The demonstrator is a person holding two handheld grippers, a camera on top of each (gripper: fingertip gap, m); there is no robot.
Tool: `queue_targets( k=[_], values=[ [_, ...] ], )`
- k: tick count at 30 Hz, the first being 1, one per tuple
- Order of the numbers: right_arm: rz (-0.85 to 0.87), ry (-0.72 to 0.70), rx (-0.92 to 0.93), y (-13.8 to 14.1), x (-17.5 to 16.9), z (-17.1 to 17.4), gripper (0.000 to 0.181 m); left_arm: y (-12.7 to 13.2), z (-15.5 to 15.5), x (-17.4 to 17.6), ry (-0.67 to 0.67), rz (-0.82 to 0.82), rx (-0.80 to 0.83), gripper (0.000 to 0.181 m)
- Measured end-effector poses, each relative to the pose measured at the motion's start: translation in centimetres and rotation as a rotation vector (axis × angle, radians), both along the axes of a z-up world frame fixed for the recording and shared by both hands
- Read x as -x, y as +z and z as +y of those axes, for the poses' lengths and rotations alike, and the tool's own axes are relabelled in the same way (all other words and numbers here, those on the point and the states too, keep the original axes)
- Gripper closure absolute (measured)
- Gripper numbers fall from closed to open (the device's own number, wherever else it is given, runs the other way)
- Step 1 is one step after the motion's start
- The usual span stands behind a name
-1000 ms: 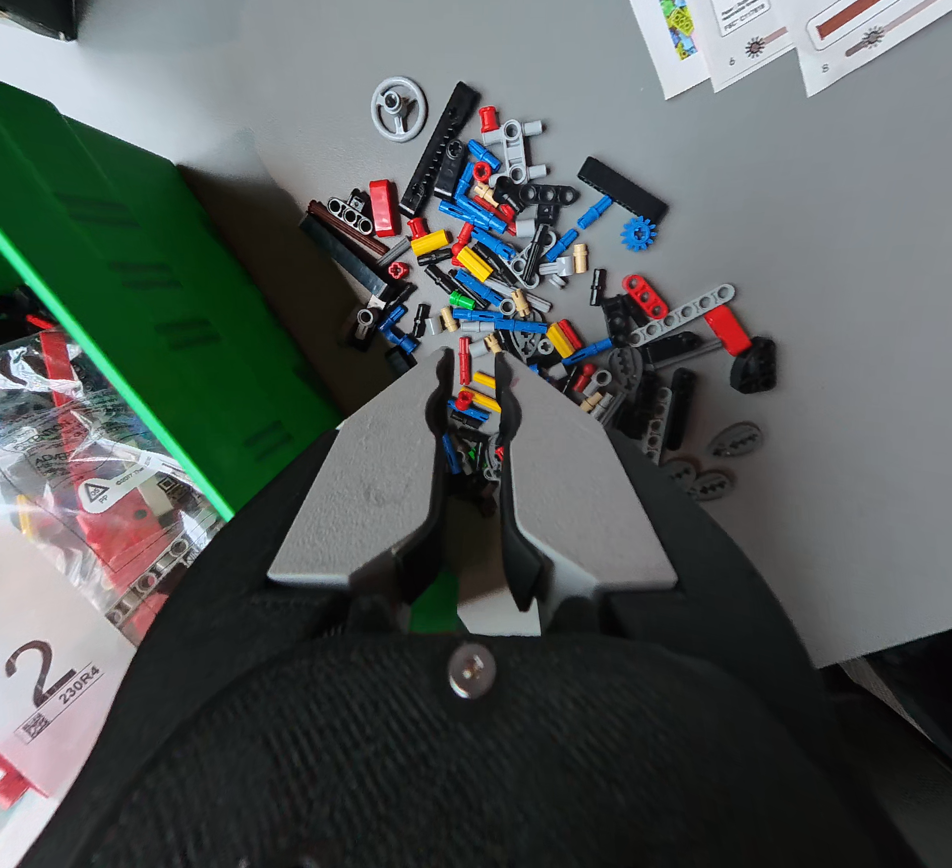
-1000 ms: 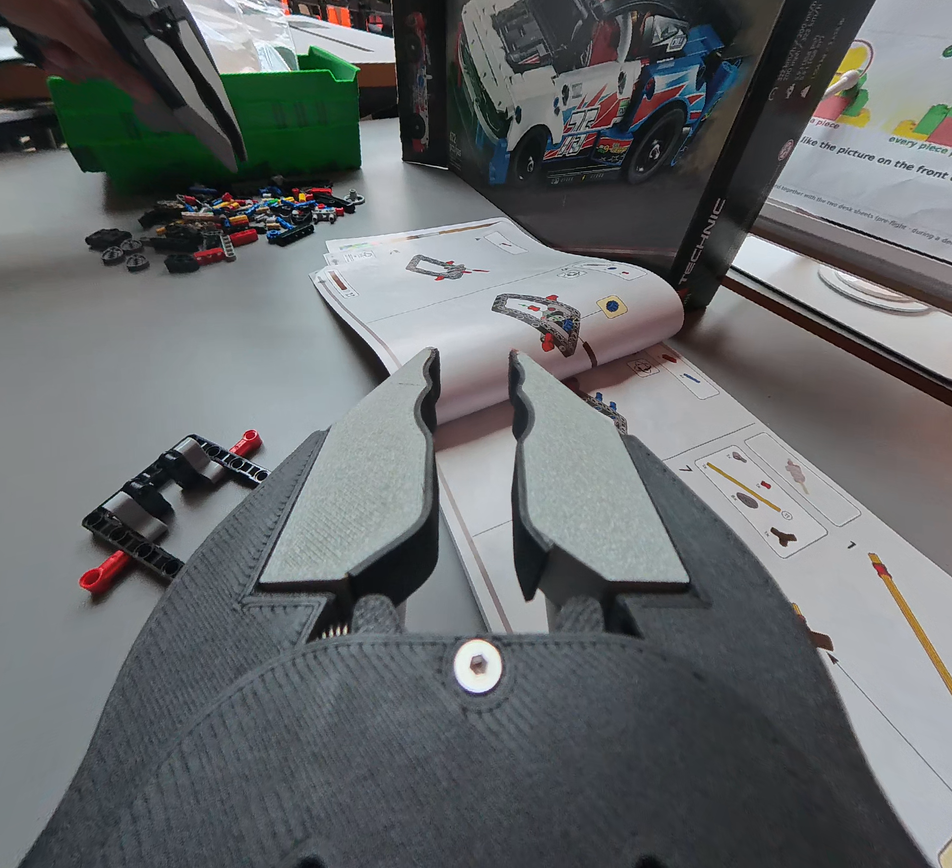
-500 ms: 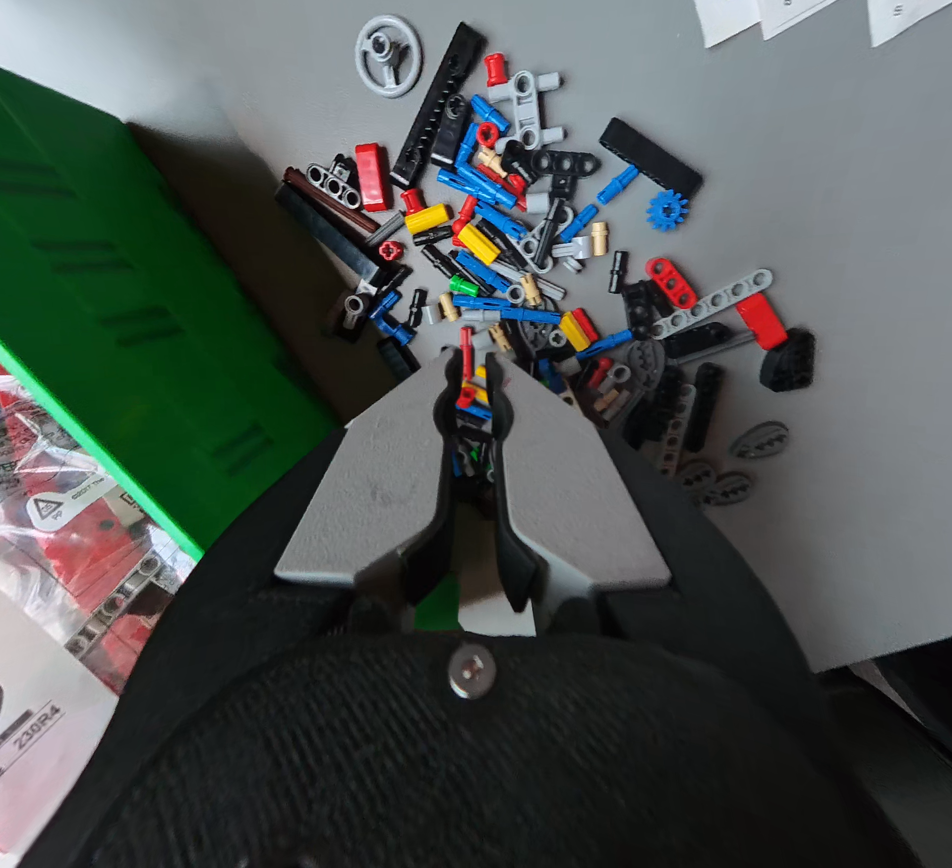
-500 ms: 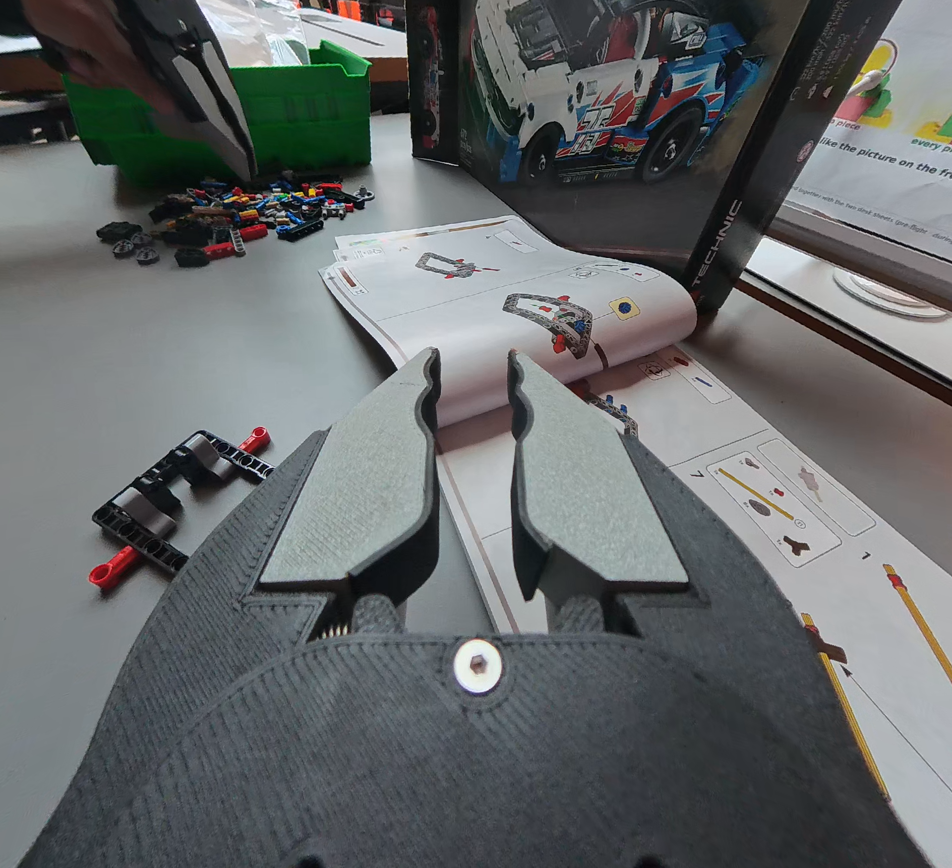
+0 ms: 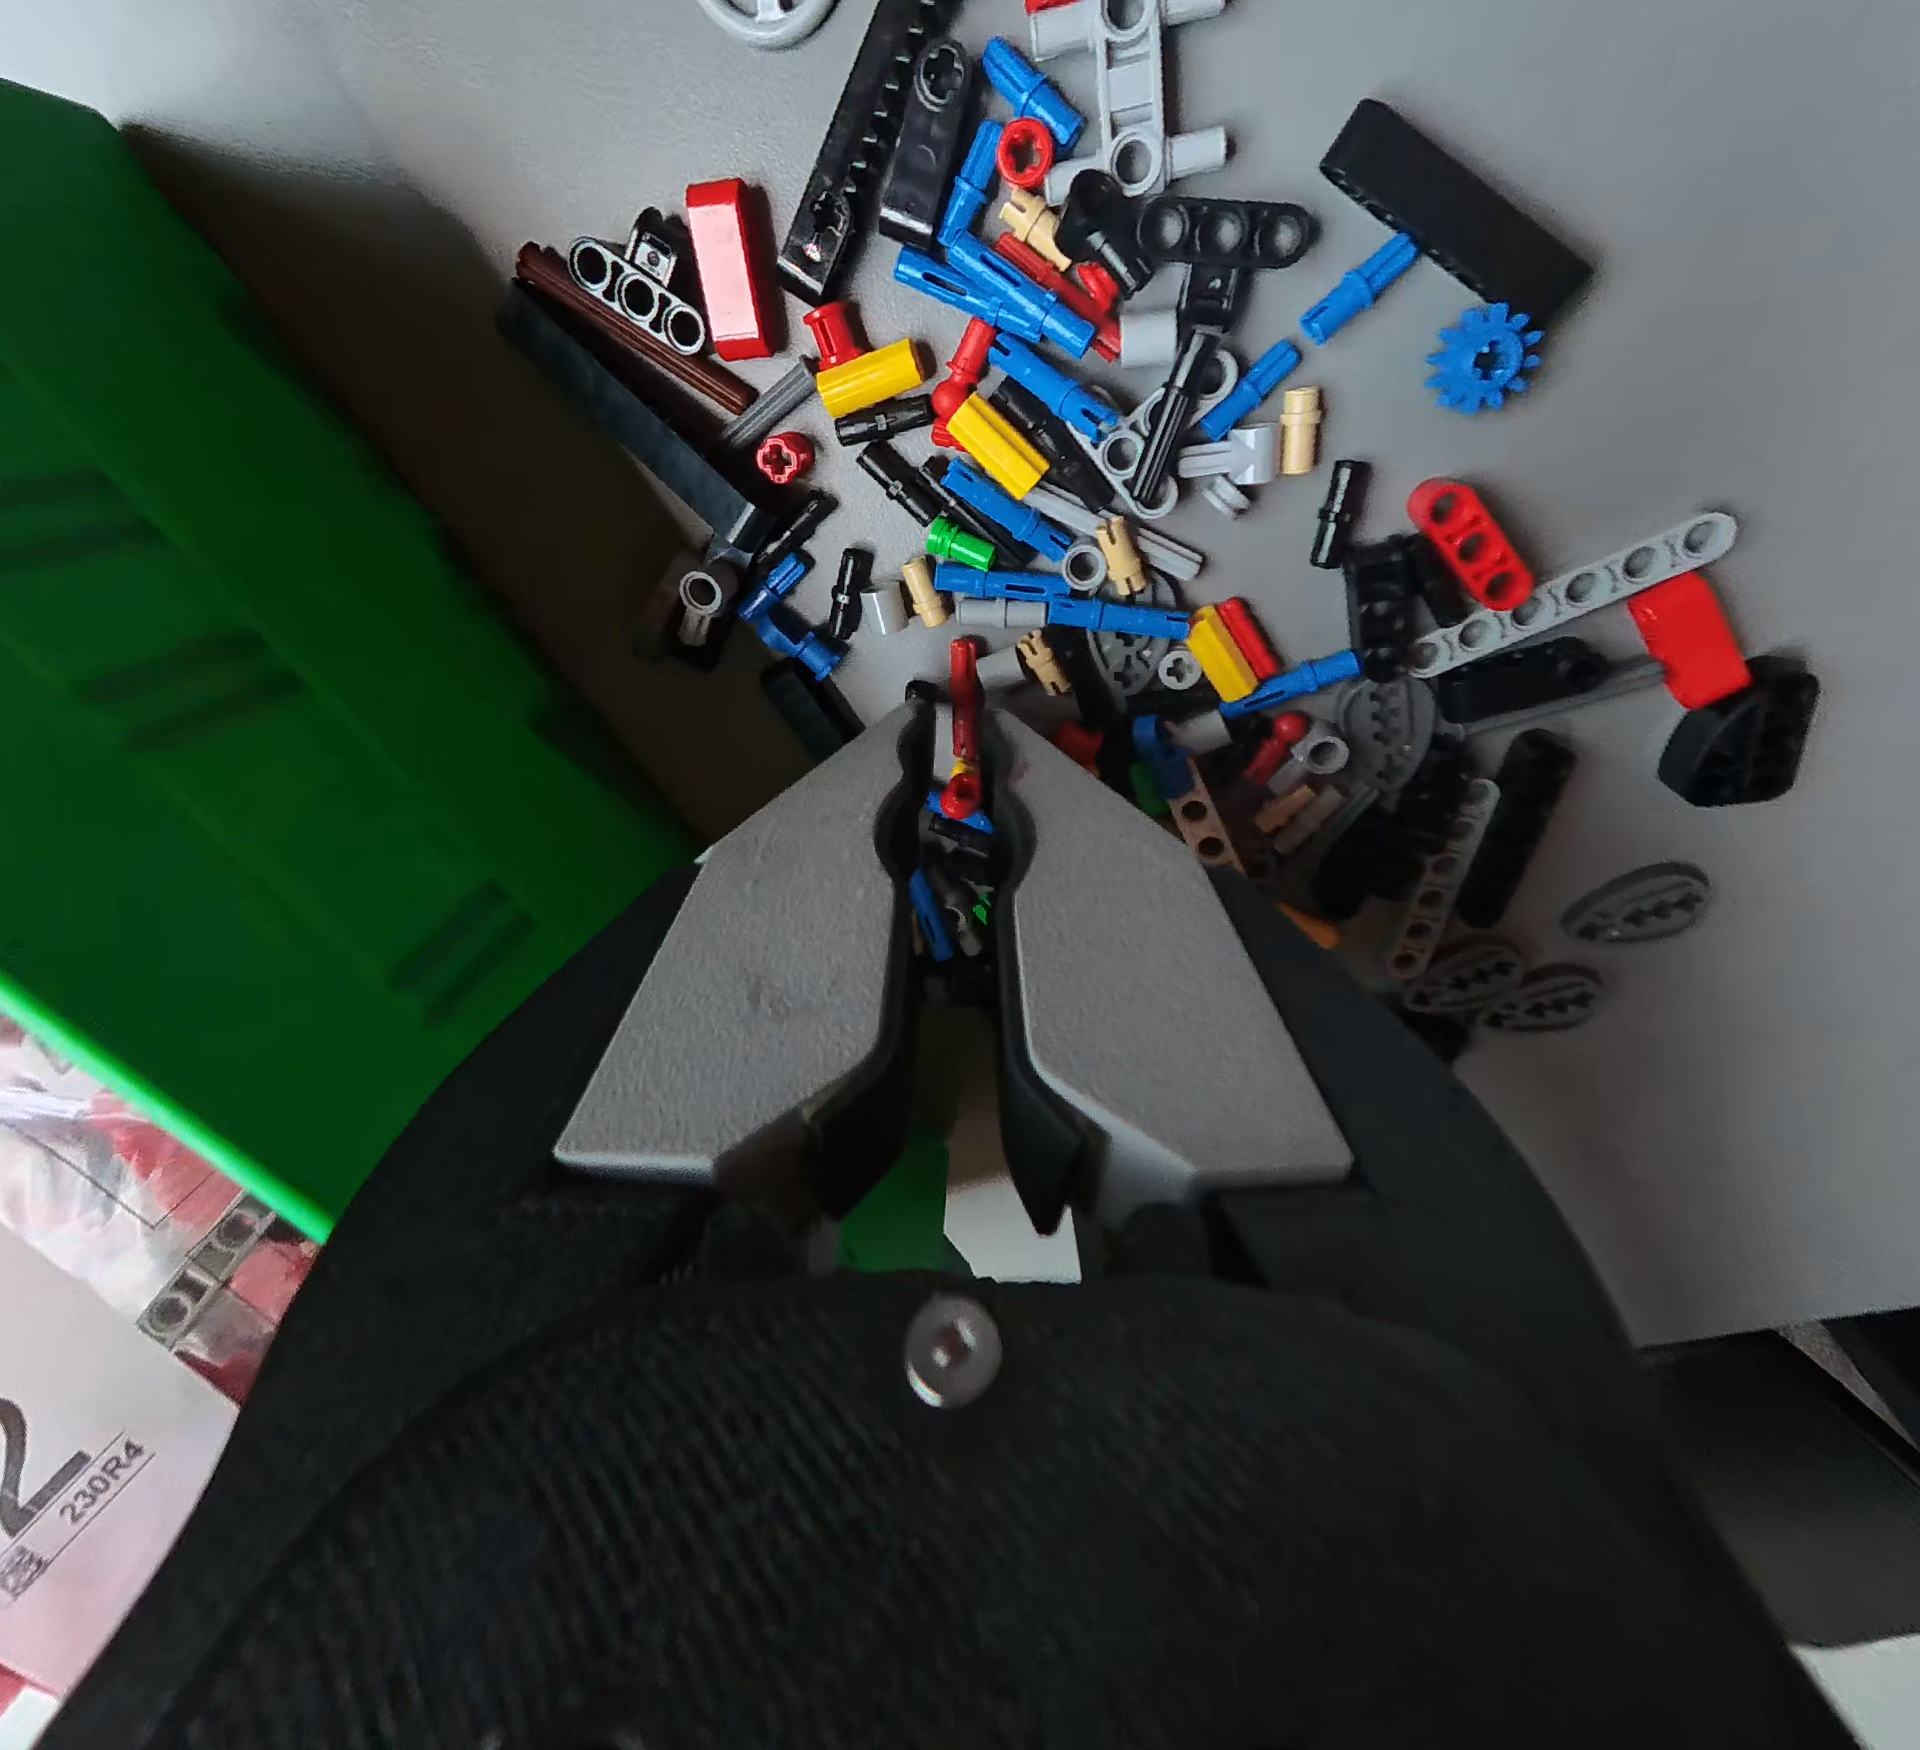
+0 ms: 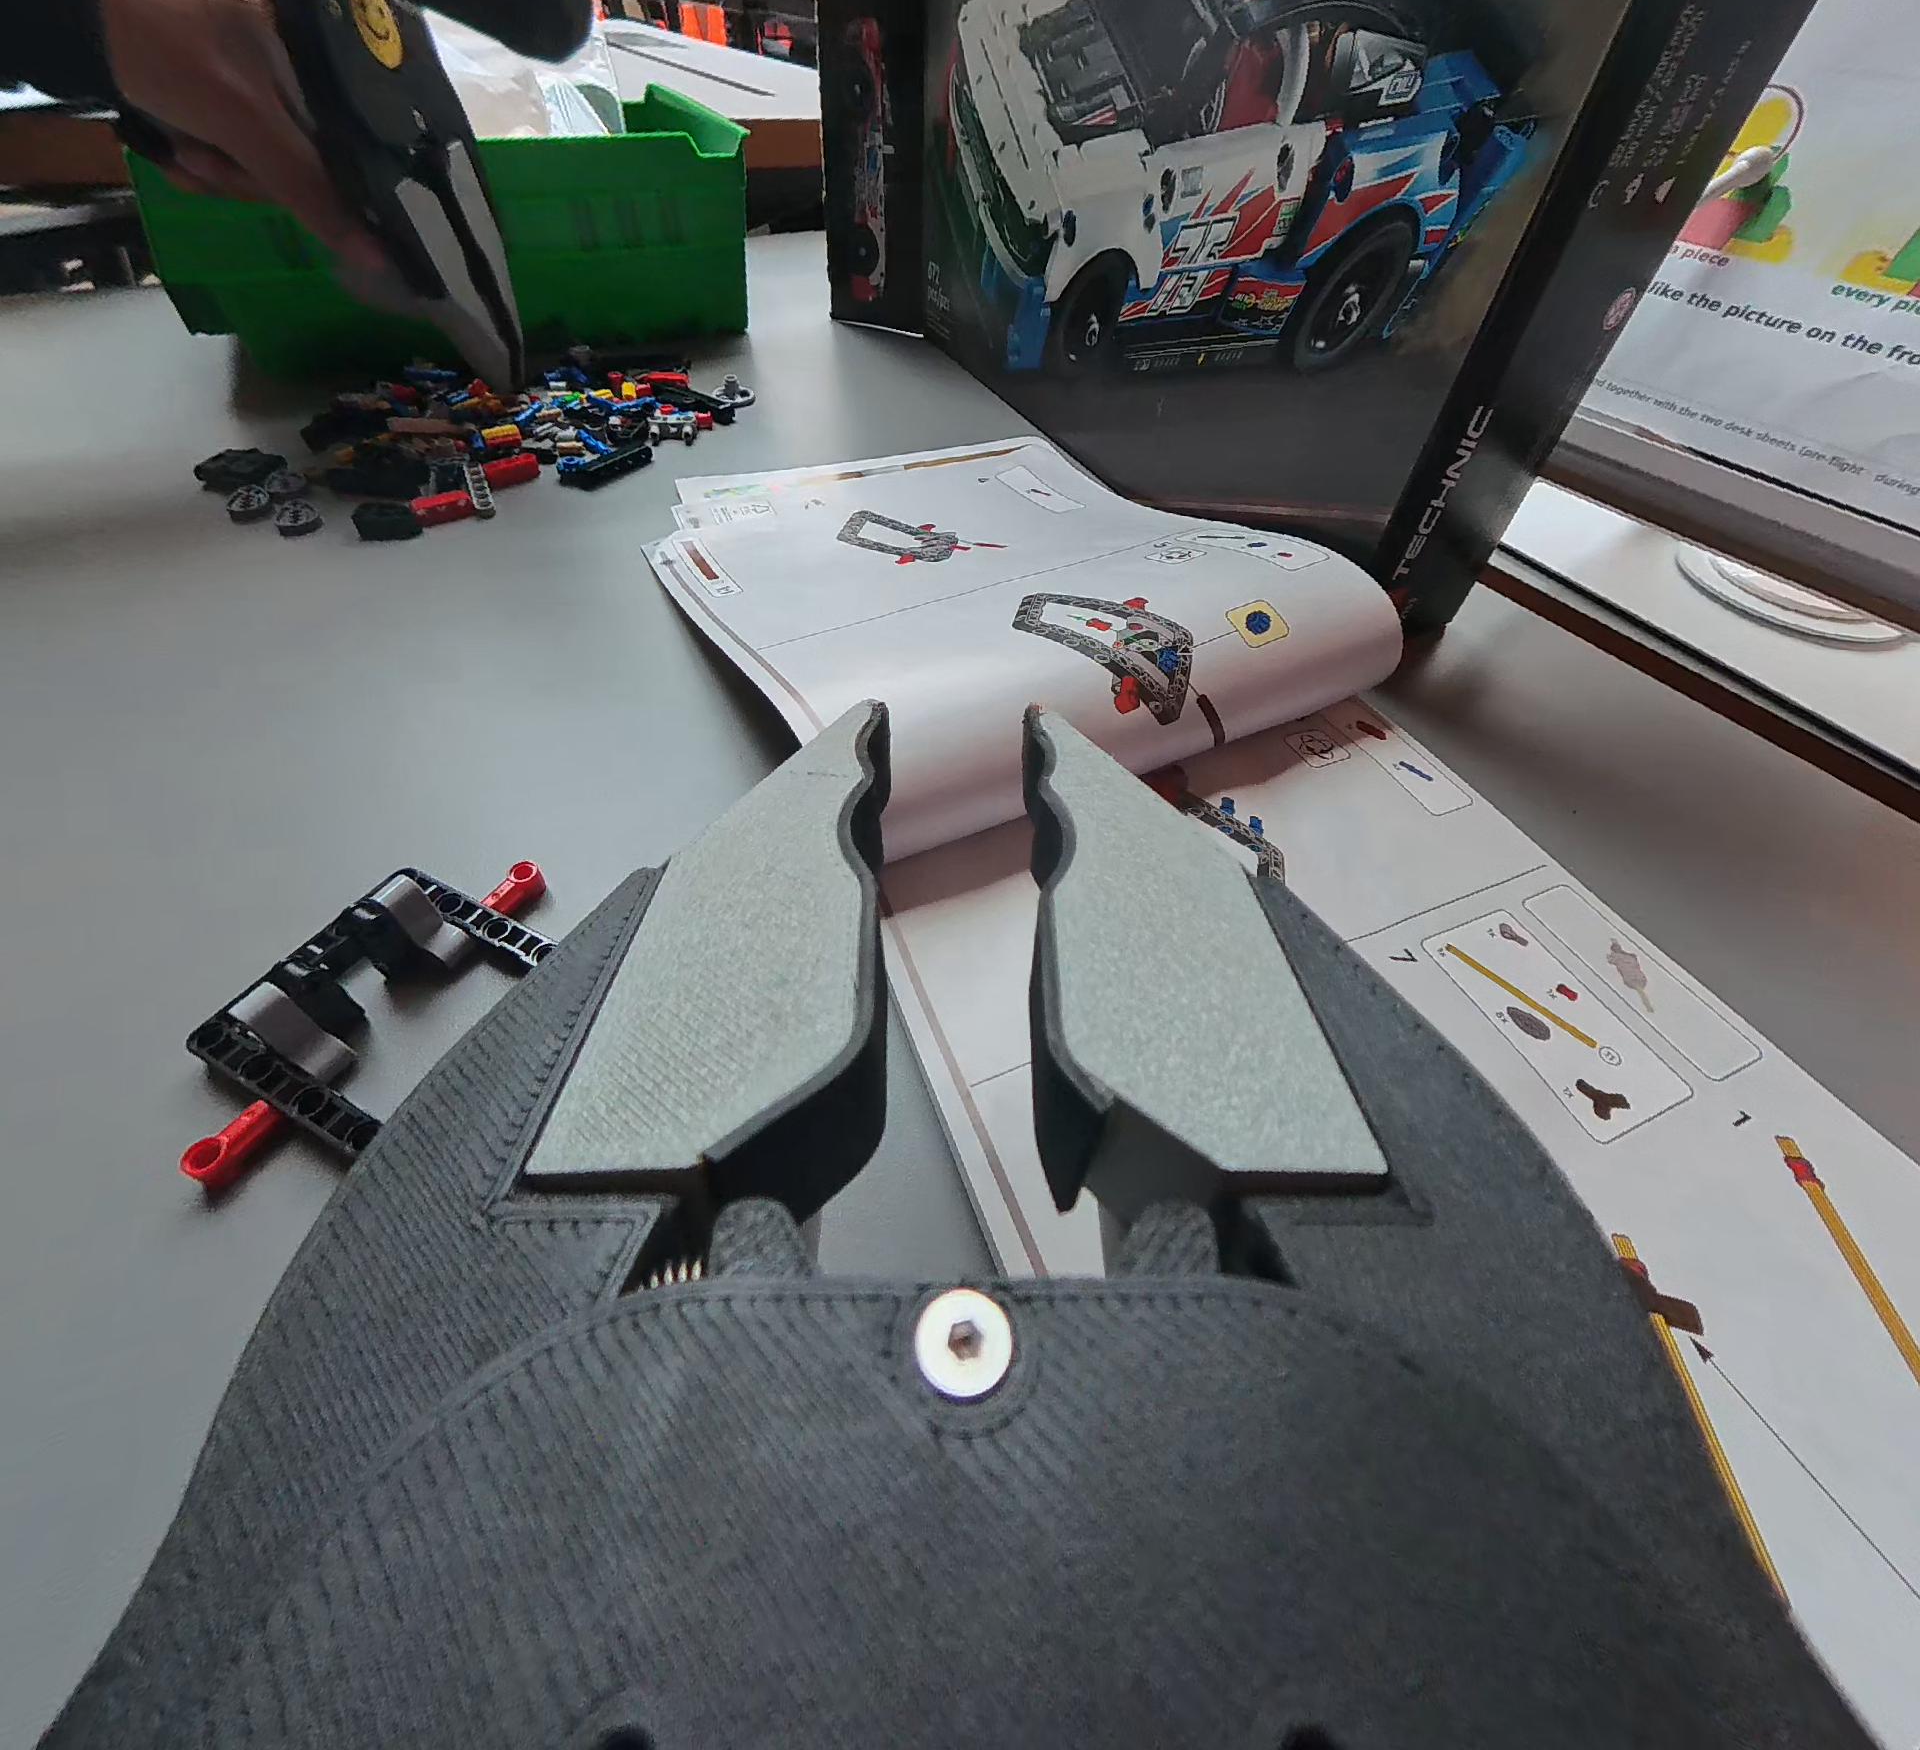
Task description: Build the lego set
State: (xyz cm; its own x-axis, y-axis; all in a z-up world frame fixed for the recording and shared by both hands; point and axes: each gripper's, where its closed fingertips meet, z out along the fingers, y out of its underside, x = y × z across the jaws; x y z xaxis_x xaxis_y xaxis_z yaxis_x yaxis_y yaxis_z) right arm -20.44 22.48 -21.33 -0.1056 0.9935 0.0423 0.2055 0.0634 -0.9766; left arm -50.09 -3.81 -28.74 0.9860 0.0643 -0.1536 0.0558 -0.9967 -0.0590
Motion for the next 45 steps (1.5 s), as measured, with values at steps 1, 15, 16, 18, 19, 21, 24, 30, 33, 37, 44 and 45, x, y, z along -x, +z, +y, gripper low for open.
queue_targets(
  k=[1, 15, 16, 18, 19, 21, 24, 30, 33, 37, 44, 45],
  values=[
    [0.000, 0.000, -0.001, 0.0, 0.0, 0.0, 0.159, -0.2, -0.1, 0.1, 0.003, 0.001, 0.015, 0.174],
    [0.004, 0.010, -0.011, 0.1, 0.0, -0.4, 0.160, 1.0, 0.7, 0.4, 0.007, 0.018, -0.002, 0.178],
    [0.004, 0.010, -0.009, 0.1, 0.0, -0.3, 0.160, 1.9, 0.9, 0.5, 0.010, 0.044, -0.030, 0.178],
    [0.004, 0.011, -0.006, 0.1, 0.0, -0.4, 0.160, 4.3, 1.5, 0.4, 0.004, 0.104, -0.098, 0.177],
    [0.004, 0.012, -0.007, 0.2, 0.0, -0.4, 0.160, 5.6, 1.9, 0.0, -0.007, 0.120, -0.139, 0.178],
    [0.005, 0.016, -0.013, 0.2, 0.1, -0.5, 0.160, 7.9, 3.3, -2.6, -0.059, 0.102, -0.231, 0.178],
    [0.001, 0.021, -0.020, 0.2, 0.2, -0.7, 0.160, 9.1, 5.3, -9.3, -0.201, 0.016, -0.306, 0.178],
    [0.005, 0.020, -0.029, 0.3, 0.1, -0.7, 0.160, 2.7, 7.3, -22.1, -0.387, -0.209, -0.285, 0.178],
    [0.006, 0.012, -0.035, 0.3, 0.0, -0.6, 0.160, 0.3, 7.9, -24.4, -0.354, -0.289, -0.285, 0.178],
    [0.011, 0.004, -0.032, 0.4, -0.1, -0.4, 0.161, -0.4, 8.9, -25.1, -0.318, -0.297, -0.320, 0.175],
    [0.011, -0.003, -0.038, 0.4, -0.1, -0.3, 0.161, 1.3, 9.4, -24.7, -0.281, -0.295, -0.435, 0.163],
    [0.012, -0.003, -0.038, 0.4, -0.1, -0.3, 0.161, 2.1, 9.8, -24.1, -0.261, -0.293, -0.483, 0.163]
  ],
)
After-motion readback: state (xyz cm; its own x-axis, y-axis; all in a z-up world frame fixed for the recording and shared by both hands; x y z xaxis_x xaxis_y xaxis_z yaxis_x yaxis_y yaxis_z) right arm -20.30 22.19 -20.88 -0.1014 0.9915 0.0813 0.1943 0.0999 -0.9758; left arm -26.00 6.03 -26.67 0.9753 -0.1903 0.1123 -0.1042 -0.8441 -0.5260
